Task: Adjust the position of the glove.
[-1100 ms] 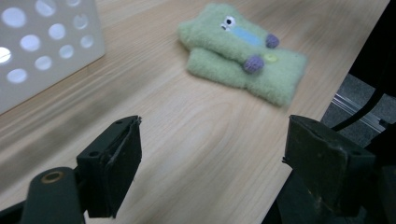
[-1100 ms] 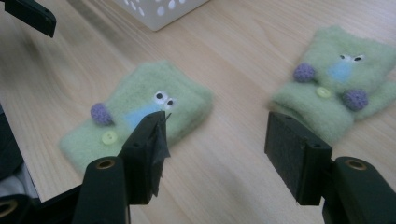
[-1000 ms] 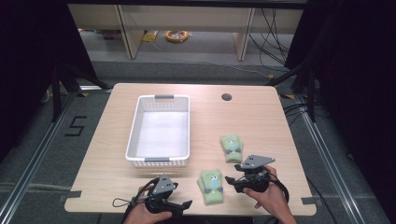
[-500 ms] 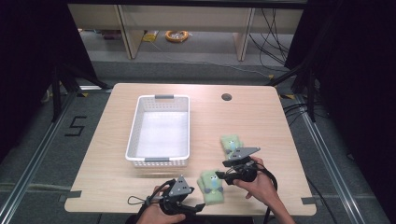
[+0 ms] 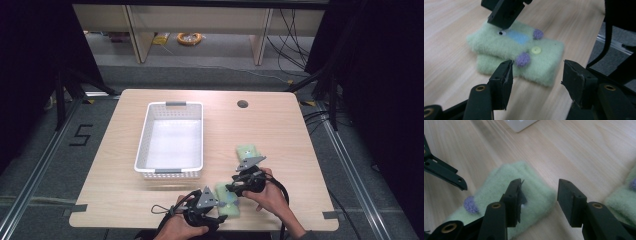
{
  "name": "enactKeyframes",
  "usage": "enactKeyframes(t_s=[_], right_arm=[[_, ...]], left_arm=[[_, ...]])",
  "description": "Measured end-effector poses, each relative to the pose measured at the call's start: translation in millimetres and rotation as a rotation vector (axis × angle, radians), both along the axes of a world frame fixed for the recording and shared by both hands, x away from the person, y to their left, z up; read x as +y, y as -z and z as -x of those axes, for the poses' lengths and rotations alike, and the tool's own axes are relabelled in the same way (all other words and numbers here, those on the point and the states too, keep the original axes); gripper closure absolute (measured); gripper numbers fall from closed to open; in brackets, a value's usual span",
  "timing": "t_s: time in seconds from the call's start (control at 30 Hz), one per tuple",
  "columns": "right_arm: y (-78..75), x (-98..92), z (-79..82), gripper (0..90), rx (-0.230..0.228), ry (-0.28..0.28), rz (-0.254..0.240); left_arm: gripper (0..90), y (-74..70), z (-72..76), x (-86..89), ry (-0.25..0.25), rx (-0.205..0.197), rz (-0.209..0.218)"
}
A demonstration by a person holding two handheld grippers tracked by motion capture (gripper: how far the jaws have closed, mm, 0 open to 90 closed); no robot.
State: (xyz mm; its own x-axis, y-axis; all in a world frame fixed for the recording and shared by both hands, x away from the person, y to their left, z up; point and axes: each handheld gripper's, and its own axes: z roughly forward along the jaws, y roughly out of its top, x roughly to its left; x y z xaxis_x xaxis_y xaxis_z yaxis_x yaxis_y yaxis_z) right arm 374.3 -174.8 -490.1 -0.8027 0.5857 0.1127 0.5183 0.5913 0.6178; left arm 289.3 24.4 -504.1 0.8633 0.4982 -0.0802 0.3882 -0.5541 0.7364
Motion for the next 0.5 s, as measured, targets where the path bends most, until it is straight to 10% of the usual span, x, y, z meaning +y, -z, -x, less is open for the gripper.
enactKeyframes(t_s=[0.5], right_arm=[[6.6, -10.5, -0.8, 74.3, 0.1, 0.014, -0.054]], left_arm=[[79.4, 6.4, -2.2, -2.3, 0.018, -0.006, -0.032]])
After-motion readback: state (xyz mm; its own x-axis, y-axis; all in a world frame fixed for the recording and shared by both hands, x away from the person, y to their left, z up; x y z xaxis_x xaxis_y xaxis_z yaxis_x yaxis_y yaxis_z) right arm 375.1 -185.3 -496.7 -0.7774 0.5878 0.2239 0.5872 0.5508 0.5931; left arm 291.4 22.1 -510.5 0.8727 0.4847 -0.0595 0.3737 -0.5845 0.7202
